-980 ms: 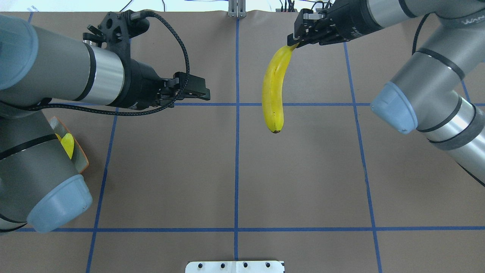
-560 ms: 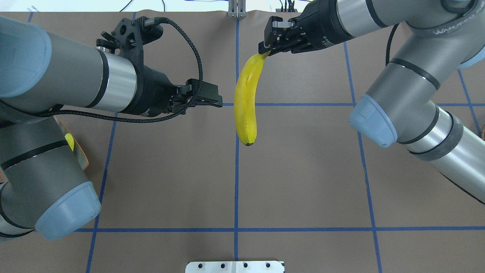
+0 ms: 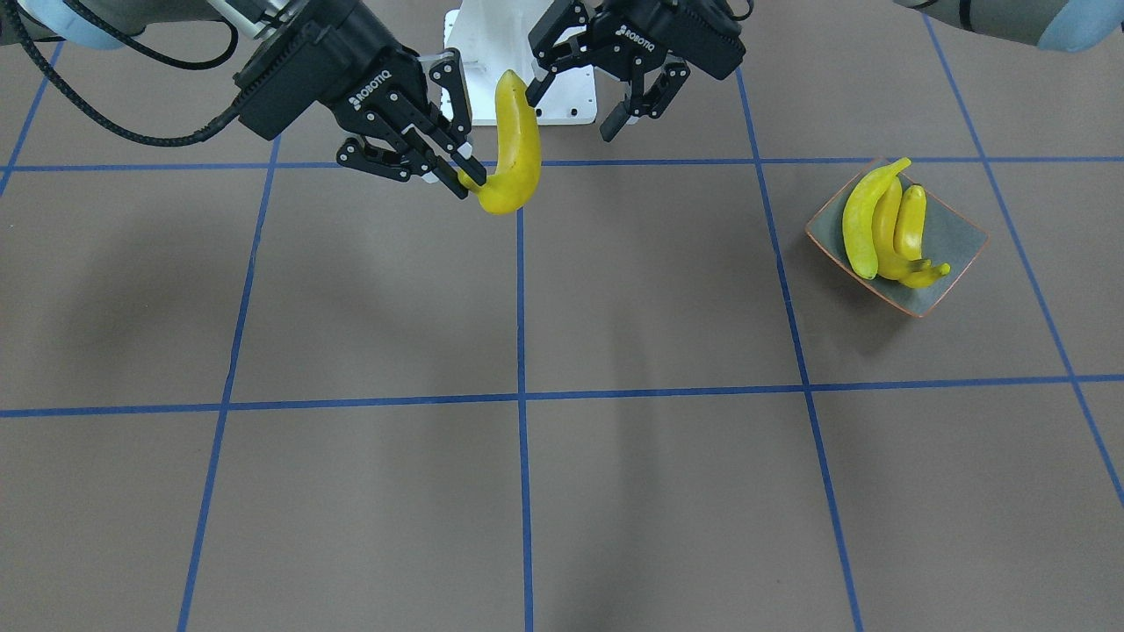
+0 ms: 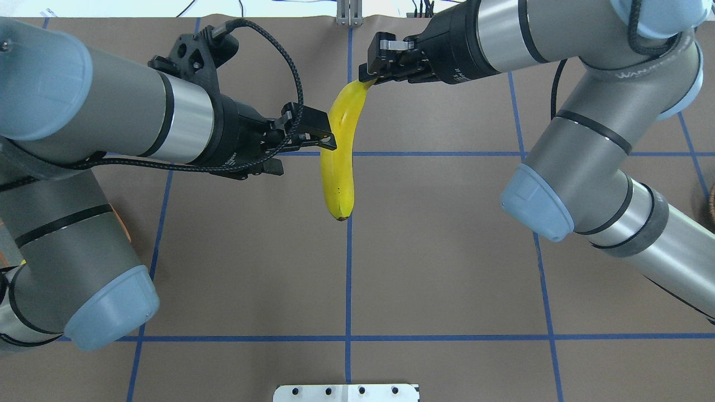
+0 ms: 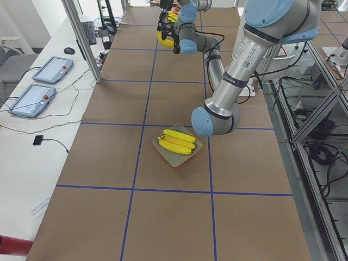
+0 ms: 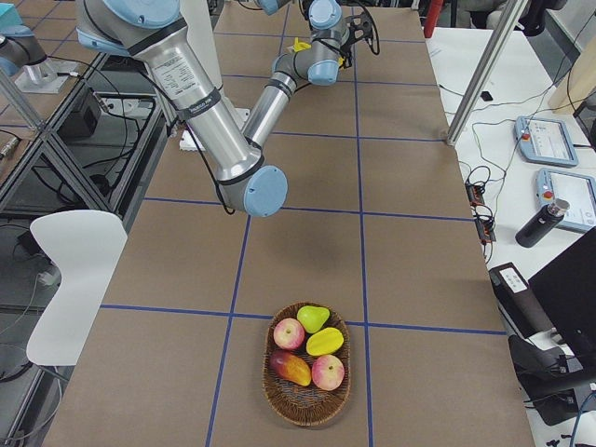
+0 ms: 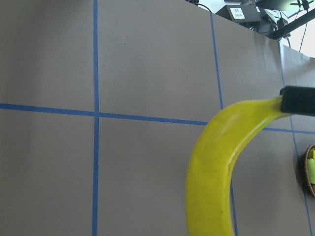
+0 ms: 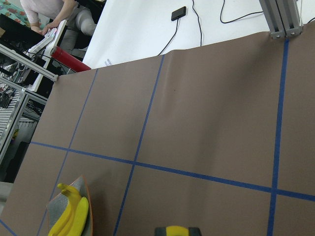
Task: Transfer all bananas from basket to plate
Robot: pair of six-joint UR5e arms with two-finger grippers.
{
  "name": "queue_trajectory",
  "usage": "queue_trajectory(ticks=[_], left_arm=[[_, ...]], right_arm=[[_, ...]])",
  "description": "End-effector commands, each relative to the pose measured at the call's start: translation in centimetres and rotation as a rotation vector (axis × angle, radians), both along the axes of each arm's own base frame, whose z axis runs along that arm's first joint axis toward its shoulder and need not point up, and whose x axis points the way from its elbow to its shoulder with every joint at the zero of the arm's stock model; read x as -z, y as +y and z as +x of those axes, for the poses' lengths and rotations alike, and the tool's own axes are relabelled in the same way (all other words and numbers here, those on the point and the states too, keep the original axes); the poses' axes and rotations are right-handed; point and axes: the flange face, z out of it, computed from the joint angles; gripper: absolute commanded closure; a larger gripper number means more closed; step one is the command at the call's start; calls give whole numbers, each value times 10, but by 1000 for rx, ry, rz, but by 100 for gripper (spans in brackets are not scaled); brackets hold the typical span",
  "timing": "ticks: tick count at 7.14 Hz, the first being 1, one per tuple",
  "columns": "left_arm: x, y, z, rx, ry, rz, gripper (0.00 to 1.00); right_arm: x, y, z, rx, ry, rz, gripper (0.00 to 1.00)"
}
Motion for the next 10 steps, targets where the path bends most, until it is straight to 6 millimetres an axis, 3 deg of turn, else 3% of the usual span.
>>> queue_trajectory(ticks=[1,4,8,10], left_arm=[[2,3,0,4,18,-41,0],[8,24,17,-45,71,-34,0],[8,27,20,-53,74,-34,3],[8,27,20,-51,77,-47,18]], right_arm=[[2,0,2,-15,-23,6,100],[3,0,3,-20,-25,10,100],[6,2,5,-24,-48,23,100],[5,3,4,-20,-49,18,100]])
